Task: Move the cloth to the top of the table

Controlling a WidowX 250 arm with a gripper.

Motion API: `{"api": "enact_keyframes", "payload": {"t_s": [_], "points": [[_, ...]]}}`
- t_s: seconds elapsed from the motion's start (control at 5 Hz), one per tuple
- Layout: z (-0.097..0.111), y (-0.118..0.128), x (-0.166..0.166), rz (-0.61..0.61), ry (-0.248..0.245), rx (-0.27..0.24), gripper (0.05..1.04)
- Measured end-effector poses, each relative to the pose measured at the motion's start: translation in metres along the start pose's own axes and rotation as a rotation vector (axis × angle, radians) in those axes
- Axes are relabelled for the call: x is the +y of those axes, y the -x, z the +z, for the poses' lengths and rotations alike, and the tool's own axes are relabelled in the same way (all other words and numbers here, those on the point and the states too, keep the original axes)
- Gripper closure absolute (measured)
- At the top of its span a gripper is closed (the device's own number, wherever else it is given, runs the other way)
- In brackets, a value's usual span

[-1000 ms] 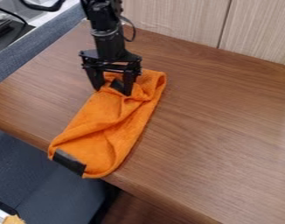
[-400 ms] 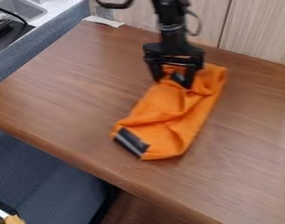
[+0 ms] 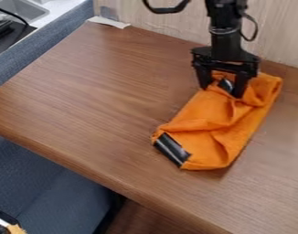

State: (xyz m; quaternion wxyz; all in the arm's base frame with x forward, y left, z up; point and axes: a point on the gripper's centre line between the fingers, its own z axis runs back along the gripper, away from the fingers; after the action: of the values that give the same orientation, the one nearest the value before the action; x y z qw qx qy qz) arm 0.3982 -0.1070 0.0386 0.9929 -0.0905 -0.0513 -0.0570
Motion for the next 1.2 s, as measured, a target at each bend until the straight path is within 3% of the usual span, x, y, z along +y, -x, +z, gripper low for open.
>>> {"api": "enact_keyframes", "payload": {"t_s": [0.4, 0.6, 1.0, 1.2], "points": [[0.005, 0.003, 0.001, 0.005, -0.017, 0.016, 0.085], [0.024, 0.004, -0.008, -0.003, -0.007, -0.006, 0.085], [0.081, 0.014, -0.018, -0.008, 0.007, -0.123, 0.085], [0.092, 0.024, -0.010, 0.018, 0.001, -0.151, 0.085]]}}
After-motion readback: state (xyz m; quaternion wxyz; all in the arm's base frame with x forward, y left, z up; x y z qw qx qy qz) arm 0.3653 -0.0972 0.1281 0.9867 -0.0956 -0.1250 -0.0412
